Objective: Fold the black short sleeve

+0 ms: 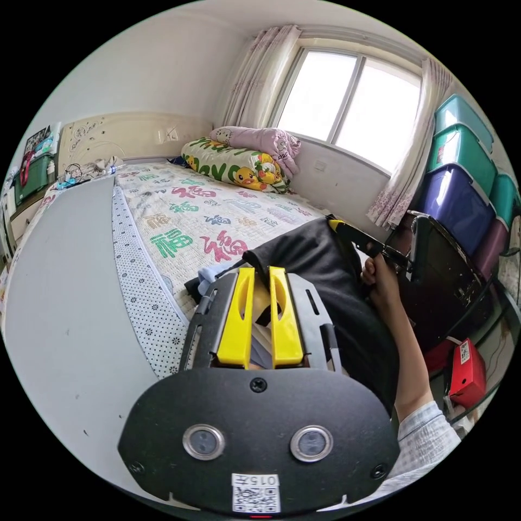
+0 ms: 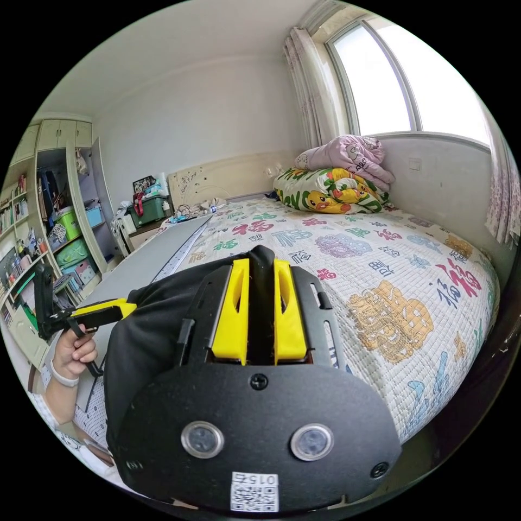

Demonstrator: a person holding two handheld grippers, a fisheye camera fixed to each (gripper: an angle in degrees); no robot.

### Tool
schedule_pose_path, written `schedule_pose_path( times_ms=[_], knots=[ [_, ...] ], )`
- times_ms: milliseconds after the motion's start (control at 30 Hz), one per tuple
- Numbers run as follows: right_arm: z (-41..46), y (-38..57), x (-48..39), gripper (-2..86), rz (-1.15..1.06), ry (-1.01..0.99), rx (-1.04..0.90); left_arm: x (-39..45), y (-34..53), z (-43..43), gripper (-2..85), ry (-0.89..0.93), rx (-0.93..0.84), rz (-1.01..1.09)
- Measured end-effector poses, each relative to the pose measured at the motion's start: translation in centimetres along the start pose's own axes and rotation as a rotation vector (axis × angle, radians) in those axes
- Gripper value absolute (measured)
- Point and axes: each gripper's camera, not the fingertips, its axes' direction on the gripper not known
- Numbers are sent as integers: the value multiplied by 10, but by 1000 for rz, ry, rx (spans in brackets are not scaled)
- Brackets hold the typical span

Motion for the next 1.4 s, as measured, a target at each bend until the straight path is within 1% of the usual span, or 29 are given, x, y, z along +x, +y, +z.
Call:
schedule_pose_path(
  times_ms=[167, 300, 733, 967, 1400],
  knots=[
    [2, 3, 0, 78, -3, -7, 24, 17, -12, -13, 54, -60, 6, 56],
    [5, 4, -3, 78, -9, 3, 31, 17, -19, -21, 54, -56, 10, 54],
    [24, 8, -38, 79, -100, 190, 20, 24, -40, -44, 56, -57, 24, 82],
    [25, 12, -32, 80, -73, 148, 30, 32, -45, -59, 55, -69, 32, 90],
    [26, 25, -36, 81, -73, 157, 38, 42, -37, -83, 56, -47, 61, 90]
  ],
)
